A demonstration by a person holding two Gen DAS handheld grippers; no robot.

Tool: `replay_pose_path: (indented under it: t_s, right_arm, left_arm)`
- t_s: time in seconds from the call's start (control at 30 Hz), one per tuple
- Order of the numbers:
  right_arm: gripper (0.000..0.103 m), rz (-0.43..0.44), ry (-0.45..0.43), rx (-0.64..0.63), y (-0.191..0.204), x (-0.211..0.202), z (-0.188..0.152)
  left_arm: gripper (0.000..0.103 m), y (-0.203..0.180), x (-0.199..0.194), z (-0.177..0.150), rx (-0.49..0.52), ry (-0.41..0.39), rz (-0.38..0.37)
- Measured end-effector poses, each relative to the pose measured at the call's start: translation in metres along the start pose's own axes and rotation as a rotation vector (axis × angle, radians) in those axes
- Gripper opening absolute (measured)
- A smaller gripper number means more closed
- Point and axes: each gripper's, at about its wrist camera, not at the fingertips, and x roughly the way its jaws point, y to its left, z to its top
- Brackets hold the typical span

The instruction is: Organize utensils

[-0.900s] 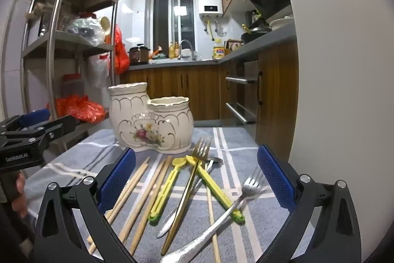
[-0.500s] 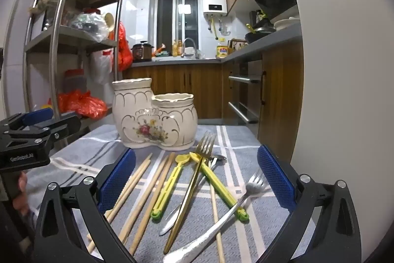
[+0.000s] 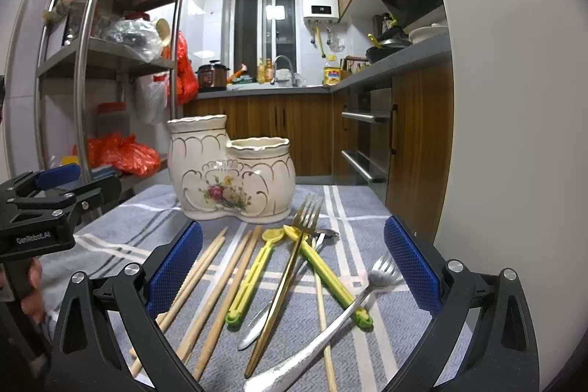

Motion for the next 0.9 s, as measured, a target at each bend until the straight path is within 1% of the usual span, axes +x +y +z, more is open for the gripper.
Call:
replay_pose_path:
  t_s: [0.9]
  right_arm:
    - [0.098, 0.001, 0.006, -0.005, 0.0015, 0.0018, -0.0023]
  left_arm:
    - [0.098, -0.0022, 0.001, -0.0015, -0.003, 0.002, -0.006]
